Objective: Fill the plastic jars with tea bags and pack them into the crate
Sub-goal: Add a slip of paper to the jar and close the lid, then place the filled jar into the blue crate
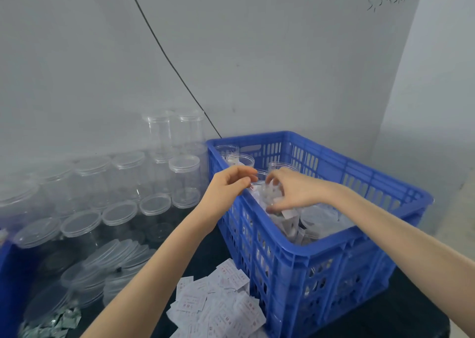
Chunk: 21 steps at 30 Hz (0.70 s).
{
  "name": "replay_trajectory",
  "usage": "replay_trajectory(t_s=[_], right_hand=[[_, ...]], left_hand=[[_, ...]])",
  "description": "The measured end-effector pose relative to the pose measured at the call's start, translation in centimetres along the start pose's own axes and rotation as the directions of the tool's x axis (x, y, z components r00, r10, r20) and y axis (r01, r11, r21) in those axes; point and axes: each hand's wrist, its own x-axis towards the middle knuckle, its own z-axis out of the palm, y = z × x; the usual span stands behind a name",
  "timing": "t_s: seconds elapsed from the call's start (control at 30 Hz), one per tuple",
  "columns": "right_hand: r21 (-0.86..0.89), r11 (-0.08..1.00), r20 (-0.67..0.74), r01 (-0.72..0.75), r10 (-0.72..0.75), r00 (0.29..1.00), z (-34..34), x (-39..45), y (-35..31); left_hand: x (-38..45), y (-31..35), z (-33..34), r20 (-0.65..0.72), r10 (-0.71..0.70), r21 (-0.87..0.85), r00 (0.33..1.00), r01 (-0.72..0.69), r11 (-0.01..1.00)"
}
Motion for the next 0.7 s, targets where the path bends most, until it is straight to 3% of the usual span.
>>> replay_trajectory(t_s=[0.23, 0.43, 0.7], right_hand=[[0.088, 0.994, 0.123, 0.06, -0.07, 0.99, 0.8, 0.8, -0.3], [0.336, 0.942, 0.132, 0.01, -0.057, 0.99, 0.4, 0.5, 1.1], [0.281, 0.955, 0.138, -0.096, 0.059, 0.989, 0.6, 0.3, 1.7]], left_hand=[[-0.7, -0.5, -1.2, -0.034, -0.008, 0.015, 0.999, 0.009, 1.0], [-1.4, -0.7, -2.5, -0.042, -0.016, 0.039, 0.999, 0.018, 0.999], [-2.5, -0.9, -4.9, -0.077, -0.05, 0.047, 0.996, 0.053, 0.997]])
